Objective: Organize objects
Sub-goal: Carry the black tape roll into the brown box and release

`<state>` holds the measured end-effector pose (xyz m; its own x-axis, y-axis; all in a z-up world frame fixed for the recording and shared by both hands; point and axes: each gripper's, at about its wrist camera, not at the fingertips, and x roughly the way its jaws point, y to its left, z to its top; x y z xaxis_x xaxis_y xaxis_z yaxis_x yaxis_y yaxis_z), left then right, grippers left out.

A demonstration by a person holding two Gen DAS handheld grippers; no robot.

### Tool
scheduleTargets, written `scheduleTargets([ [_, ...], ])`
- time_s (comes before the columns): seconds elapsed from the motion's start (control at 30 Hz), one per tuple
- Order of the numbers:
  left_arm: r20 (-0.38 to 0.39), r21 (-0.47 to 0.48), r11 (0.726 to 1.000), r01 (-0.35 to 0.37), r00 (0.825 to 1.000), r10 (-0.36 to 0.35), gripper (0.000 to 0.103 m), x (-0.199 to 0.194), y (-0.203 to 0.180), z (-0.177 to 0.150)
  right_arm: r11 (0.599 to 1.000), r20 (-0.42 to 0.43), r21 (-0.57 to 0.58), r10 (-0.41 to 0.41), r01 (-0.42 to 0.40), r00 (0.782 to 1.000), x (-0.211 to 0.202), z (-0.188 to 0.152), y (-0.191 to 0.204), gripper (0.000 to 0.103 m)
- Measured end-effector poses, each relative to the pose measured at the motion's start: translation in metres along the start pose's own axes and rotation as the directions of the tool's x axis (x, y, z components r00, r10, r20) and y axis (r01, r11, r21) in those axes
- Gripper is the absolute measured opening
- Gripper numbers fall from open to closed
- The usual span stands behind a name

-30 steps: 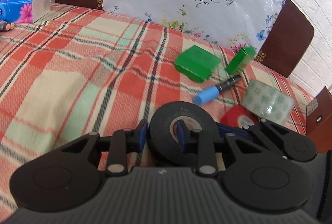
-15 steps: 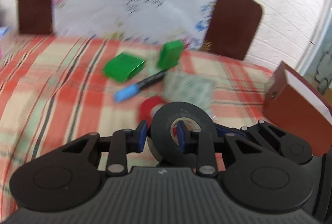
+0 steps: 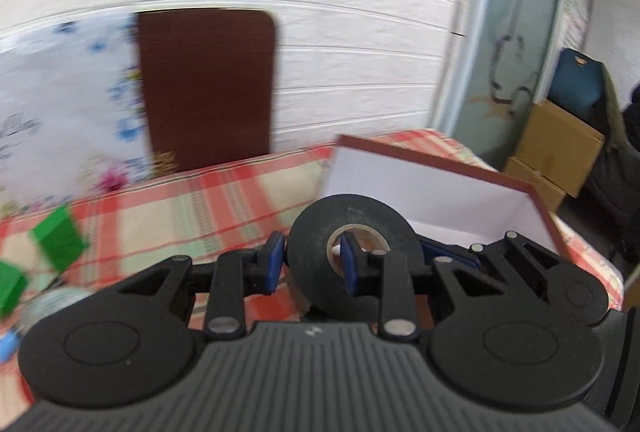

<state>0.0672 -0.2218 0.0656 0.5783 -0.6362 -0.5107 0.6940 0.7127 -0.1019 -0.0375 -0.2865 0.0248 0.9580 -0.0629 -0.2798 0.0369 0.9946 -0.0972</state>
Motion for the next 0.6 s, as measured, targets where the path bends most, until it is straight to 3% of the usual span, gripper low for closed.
scheduleTargets([
  [0.13,-0.016,0.044,0.992,0.116,0.993,-0.116,0.032,0.038,-0.052,0.014,0.991,-0.028,0.035,-0.126,0.127,0.992,-0.012,-0.005,-0.053,0.073],
  [0.3,-0.038,0.087,0.972,0.220,0.975,-0.217,0.032,0.078,-0.106,0.020,0.962,-0.076,0.088,-0.253,0.259,0.965,-0.024,-0.016,-0.107,0.073],
  [0.5,-0.073,0.105,0.959,0.264,0.964,-0.257,0.032,0.110,-0.136,0.016,0.932,-0.162,0.144,-0.308,0.332,0.937,-0.020,-0.028,-0.143,0.073],
  [0.6,-0.070,0.115,0.963,0.246,0.969,-0.239,0.032,0.121,-0.144,0.015,0.924,-0.183,0.164,-0.317,0.347,0.931,-0.009,-0.034,-0.157,0.073],
])
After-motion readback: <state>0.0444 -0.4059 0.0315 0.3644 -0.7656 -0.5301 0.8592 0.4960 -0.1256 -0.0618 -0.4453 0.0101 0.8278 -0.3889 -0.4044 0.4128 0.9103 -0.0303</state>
